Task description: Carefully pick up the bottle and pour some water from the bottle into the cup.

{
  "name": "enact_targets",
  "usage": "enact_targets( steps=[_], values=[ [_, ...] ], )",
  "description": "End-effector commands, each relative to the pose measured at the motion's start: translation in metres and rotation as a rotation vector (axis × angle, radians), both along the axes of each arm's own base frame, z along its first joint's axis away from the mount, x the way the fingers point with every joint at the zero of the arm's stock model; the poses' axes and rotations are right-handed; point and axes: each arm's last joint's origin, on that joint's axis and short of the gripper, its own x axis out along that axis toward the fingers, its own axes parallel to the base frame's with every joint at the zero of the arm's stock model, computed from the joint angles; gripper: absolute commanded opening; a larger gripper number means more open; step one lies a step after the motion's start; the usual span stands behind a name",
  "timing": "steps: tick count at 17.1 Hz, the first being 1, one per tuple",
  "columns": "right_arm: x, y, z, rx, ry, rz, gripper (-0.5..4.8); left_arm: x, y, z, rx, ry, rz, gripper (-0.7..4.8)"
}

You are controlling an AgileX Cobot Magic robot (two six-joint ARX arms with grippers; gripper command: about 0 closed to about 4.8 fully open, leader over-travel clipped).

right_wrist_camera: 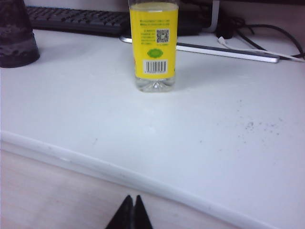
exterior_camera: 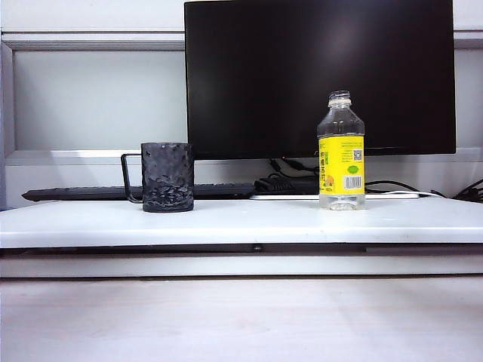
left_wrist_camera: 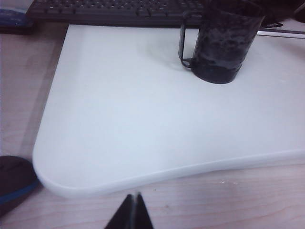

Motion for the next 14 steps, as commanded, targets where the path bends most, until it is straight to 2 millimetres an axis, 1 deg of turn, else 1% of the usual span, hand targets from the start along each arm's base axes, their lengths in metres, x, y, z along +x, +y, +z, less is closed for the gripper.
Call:
enact_targets(
  steps=[1, 5, 7, 10, 14],
  values=[
    [-0.004, -0.004, 0.008, 0.036, -0.086, -0.019, 0.00, -0.002, 0.003, -0.001, -0.019, -0.049, 0.014, -0.05],
    [-0.007, -0.014, 0.017, 0.066, -0.197, -0.109, 0.00, -0.001, 0.013, -0.008, -0.016, -0.046, 0.127, -0.05],
    [-0.005, -0.019, 0.018, 0.062, -0.203, -0.164, 0.00, 0.001, 0.019, -0.011, -0.012, -0.036, 0.200, -0.05],
    [-0.004, -0.027, 0.016, 0.053, -0.205, -0.246, 0.00, 0.003, 0.028, -0.025, -0.005, -0.004, 0.301, -0.05],
    [-0.003, -0.029, 0.013, 0.044, -0.178, -0.274, 0.00, 0.007, 0.031, -0.026, -0.012, -0.080, 0.333, -0.05]
  ],
)
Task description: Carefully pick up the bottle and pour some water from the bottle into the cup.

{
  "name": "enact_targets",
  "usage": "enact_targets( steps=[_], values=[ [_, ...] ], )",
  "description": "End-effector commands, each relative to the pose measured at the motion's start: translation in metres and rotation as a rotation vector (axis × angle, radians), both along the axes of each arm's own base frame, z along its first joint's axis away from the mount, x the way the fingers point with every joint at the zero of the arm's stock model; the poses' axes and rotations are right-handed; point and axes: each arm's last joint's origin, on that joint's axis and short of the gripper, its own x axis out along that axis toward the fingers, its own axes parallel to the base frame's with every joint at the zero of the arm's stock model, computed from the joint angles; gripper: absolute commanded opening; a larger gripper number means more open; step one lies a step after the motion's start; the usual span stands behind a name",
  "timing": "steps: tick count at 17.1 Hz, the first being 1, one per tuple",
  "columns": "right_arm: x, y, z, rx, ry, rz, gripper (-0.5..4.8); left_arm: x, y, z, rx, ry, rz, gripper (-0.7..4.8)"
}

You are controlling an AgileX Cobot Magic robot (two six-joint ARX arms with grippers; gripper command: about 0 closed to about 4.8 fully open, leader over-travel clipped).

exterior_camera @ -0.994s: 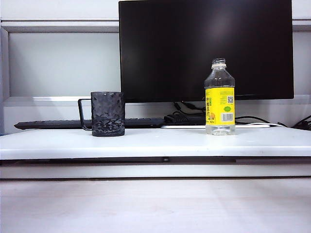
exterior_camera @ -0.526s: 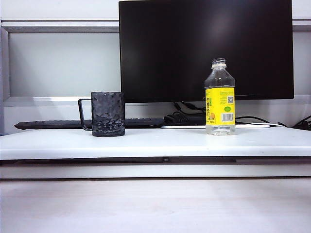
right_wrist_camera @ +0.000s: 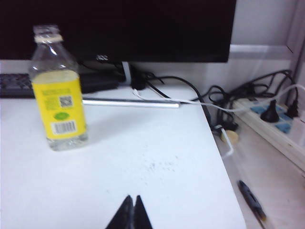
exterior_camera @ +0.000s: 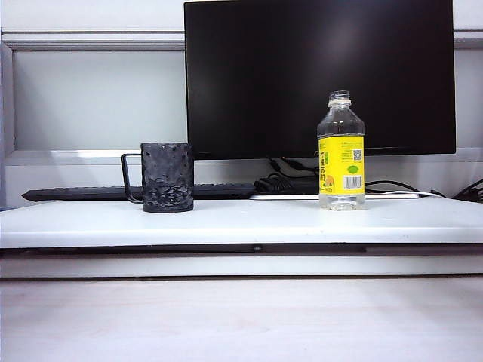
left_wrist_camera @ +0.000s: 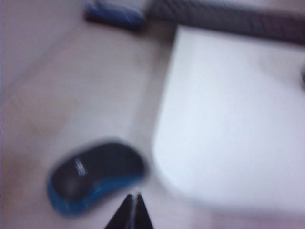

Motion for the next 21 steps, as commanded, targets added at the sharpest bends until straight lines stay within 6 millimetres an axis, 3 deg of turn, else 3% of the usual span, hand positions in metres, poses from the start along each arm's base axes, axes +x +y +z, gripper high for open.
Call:
enact_targets(
  steps=[1, 21],
  values=[
    [0.0004, -0.0001, -0.0022, 0.004, 0.007, 0.000, 0.00, 0.0036, -0.0006, -0.0026, 0.004, -0.062, -0.013, -0.05],
    [0.0004, -0.0001, -0.0023, 0.004, 0.007, 0.000, 0.00, 0.0039, -0.0009, -0.0032, 0.004, -0.065, -0.016, -0.05]
  ],
)
